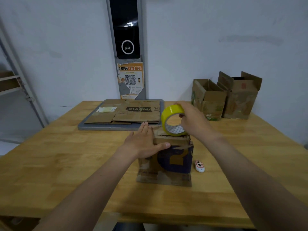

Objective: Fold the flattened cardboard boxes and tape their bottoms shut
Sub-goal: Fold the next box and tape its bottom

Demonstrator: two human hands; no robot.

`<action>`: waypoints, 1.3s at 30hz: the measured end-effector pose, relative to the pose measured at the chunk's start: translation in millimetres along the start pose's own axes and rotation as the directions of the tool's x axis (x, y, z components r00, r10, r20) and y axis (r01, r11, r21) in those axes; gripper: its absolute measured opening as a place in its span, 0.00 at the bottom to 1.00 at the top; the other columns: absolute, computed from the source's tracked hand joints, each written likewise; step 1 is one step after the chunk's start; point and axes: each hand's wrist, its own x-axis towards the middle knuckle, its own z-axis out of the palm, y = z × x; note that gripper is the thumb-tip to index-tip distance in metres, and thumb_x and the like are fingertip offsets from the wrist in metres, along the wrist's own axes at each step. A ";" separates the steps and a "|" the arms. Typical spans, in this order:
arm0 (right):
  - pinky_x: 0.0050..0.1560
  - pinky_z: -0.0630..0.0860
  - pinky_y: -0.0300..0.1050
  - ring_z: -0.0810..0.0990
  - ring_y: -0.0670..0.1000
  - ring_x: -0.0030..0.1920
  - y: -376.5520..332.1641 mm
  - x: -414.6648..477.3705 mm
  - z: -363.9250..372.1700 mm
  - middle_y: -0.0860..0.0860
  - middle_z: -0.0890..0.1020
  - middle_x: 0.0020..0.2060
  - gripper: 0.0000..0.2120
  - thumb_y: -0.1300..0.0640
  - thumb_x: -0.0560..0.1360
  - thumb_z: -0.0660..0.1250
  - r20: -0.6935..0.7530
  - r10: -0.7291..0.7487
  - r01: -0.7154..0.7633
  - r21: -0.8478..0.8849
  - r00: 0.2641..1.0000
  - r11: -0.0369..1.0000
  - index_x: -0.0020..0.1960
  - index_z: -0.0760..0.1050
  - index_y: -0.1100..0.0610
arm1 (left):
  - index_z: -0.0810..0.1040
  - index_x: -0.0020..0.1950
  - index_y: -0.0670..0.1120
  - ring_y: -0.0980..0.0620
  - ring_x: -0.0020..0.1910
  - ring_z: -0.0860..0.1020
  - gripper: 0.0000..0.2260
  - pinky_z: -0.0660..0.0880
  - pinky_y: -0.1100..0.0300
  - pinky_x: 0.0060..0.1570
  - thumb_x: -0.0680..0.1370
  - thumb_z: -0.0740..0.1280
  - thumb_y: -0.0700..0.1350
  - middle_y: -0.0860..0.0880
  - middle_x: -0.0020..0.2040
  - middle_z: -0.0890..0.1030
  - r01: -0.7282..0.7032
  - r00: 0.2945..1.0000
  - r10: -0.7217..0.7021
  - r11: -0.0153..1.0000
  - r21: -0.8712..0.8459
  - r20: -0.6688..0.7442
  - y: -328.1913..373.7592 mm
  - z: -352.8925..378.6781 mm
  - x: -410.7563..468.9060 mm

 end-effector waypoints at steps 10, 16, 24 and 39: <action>0.41 0.68 0.49 0.71 0.55 0.58 49.2 -33.4 -28.8 0.44 0.69 0.50 0.40 0.75 0.72 0.61 -0.125 -0.038 0.000 -0.289 0.991 0.957 0.73 0.70 0.40 | 0.41 0.84 0.43 0.50 0.83 0.38 0.58 0.49 0.39 0.80 0.67 0.43 0.83 0.45 0.84 0.38 0.019 1.000 -0.018 0.999 0.029 -0.021 1.4 4.9 5.1; 0.53 0.80 0.46 0.80 0.45 0.56 62.3 -48.3 -8.4 0.45 0.82 0.55 0.25 0.71 0.78 0.62 -0.237 0.288 -0.148 0.476 0.928 0.867 0.65 0.75 0.45 | 0.38 0.83 0.40 0.45 0.82 0.35 0.68 0.34 0.33 0.76 0.57 0.43 0.86 0.41 0.84 0.37 0.052 0.996 -0.061 0.990 0.132 0.059 9.1 -1.5 7.1; 0.31 0.82 0.45 0.79 0.49 0.55 52.6 -53.5 14.6 0.44 0.77 0.58 0.27 0.65 0.82 0.61 -0.048 0.518 -0.268 0.813 0.854 0.516 0.56 0.69 0.28 | 0.38 0.83 0.37 0.40 0.82 0.33 0.68 0.32 0.36 0.77 0.58 0.44 0.86 0.36 0.82 0.36 0.028 0.996 -0.038 0.992 0.120 0.086 35.6 -2.0 12.3; 0.43 0.85 0.61 0.79 0.54 0.57 32.6 -47.0 26.6 0.46 0.77 0.59 0.22 0.65 0.83 0.57 -0.093 0.416 -0.244 0.686 0.905 0.685 0.69 0.69 0.42 | 0.38 0.83 0.38 0.45 0.82 0.34 0.57 0.40 0.45 0.81 0.72 0.50 0.80 0.39 0.83 0.35 -0.041 0.997 0.039 0.999 0.034 0.070 39.5 0.5 11.6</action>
